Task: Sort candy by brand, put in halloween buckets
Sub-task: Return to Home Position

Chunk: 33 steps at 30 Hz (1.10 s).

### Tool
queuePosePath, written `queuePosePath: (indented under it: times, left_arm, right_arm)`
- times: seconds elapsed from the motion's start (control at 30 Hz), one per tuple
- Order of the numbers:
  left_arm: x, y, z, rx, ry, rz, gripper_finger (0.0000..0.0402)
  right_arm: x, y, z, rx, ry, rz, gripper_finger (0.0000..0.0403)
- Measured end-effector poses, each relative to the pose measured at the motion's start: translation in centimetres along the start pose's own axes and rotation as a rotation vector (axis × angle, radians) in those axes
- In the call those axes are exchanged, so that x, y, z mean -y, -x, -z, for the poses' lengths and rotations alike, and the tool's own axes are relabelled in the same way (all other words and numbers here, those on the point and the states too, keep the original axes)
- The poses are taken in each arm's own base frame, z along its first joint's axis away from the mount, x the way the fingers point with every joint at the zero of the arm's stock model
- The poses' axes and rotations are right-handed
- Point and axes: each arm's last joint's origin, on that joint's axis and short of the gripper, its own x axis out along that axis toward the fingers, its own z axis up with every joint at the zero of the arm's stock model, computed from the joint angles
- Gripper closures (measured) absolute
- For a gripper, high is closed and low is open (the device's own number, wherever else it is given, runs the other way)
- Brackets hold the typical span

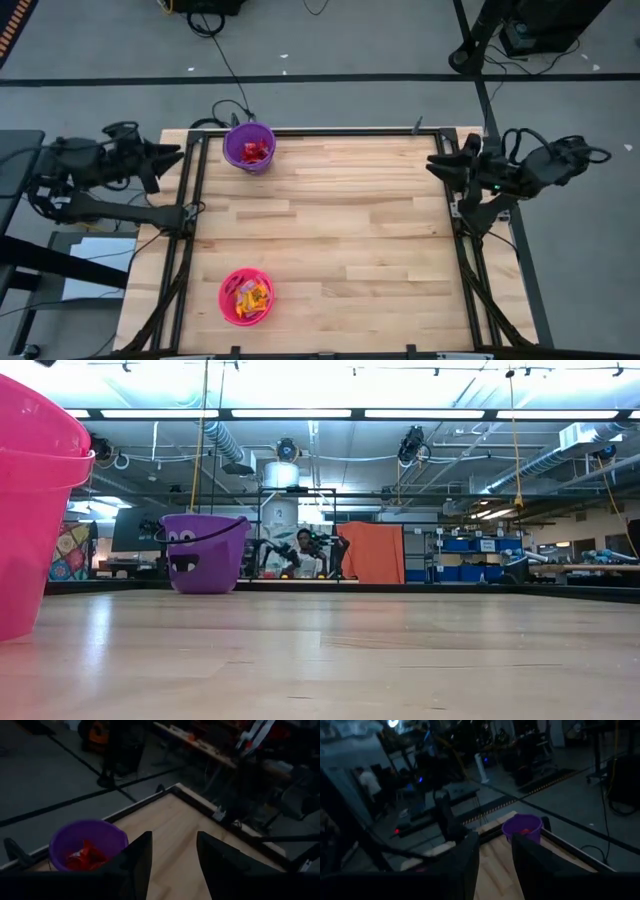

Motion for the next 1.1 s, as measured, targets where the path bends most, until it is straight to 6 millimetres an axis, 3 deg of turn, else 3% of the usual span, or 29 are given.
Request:
queuePosePath:
  times: [0.13, 0.27, 0.4, 0.5, 0.73, 1.1]
  left_arm:
    - [-1.4, -0.1, 2.5, 0.026, -0.005, 0.016, 0.0241]
    - [-2.4, -1.1, 5.1, 0.064, 0.017, -0.022, 0.0241]
    - [-3.1, -3.0, 8.4, 0.135, 0.096, -0.001, 0.0241]
    - [-3.4, -4.5, 10.6, 0.164, 0.143, 0.036, 0.0241]
    - [-3.0, -7.5, 13.6, 0.076, 0.329, 0.082, 0.0241]
    - [-3.6, -10.5, 18.2, -0.071, 0.106, 0.022, 0.0241]
  right_arm:
    - [0.6, -0.1, 1.4, 0.039, -0.026, 0.027, 0.0276]
    - [1.1, -0.1, 2.9, -0.068, 0.072, -0.002, 0.0276]
    - [0.7, -0.6, 4.3, -0.155, 0.030, -0.116, 0.0276]
    - [0.6, -1.2, 5.7, -0.155, 0.039, -0.092, 0.0276]
    - [1.9, -1.4, 8.9, -0.073, -0.037, -0.114, 0.0276]
    - [4.9, -1.3, 15.3, 0.104, -0.132, -0.199, 0.0276]
